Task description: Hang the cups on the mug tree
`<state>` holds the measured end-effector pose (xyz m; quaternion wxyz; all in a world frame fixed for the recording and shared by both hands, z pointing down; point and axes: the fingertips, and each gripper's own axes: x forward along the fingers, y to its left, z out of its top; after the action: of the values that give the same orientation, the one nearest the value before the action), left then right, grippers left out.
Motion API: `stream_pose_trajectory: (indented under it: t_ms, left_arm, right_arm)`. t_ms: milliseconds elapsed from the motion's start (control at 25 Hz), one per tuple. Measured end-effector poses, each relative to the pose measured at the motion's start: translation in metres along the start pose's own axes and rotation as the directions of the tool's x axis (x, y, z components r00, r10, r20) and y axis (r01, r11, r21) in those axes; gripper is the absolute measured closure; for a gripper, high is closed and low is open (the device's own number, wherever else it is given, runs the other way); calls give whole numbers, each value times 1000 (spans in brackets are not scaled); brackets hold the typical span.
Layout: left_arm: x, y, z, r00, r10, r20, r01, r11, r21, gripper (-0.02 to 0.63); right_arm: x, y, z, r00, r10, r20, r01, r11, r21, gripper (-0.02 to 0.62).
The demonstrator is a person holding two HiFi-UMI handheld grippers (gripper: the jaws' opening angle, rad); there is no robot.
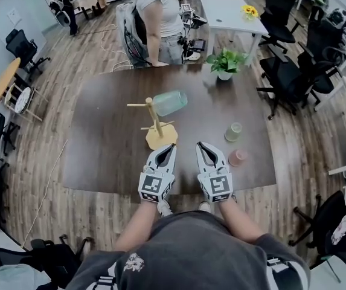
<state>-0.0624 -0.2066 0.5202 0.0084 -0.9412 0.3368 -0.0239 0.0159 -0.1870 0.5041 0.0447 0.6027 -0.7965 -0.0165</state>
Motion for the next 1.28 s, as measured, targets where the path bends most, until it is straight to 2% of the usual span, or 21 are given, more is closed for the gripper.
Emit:
stream_pose_trajectory:
  t_ms: [320, 600, 840, 1080, 1160, 1240, 1280]
  left_arm:
    - [41, -57, -12, 995, -101, -25, 101, 995, -13, 606]
    - [76, -113, -35, 981, -184, -56, 182, 983, -25, 606]
    - [98, -150, -53, 971, -224, -80, 221, 974, -44, 606]
    - [113, -167, -68, 968, -231, -98, 227, 973, -49, 606]
    - [118, -170, -71, 968, -229, -102, 225, 973, -50, 606]
    - [123, -171, -72, 969, -225, -105, 221, 974, -49, 606]
    - [125, -172, -72, 969, -222, -107, 218, 975, -49, 606]
  right_arm:
    - [-47, -59, -34, 993, -93, -71, 95, 995, 18, 569]
    - [-84, -107, -74, 975, -157, -157, 162, 986, 22, 568]
    - [-106, -132, -107, 960, -166, -224, 179, 983, 39, 568]
    - [-112, -148, -116, 961, -173, -216, 183, 983, 24, 566]
    - [-112, -154, -120, 959, -174, -223, 184, 982, 28, 532]
    - [-111, -158, -127, 957, -162, -242, 177, 983, 44, 433]
    - [-110, -160, -131, 954, -156, -254, 175, 983, 52, 419]
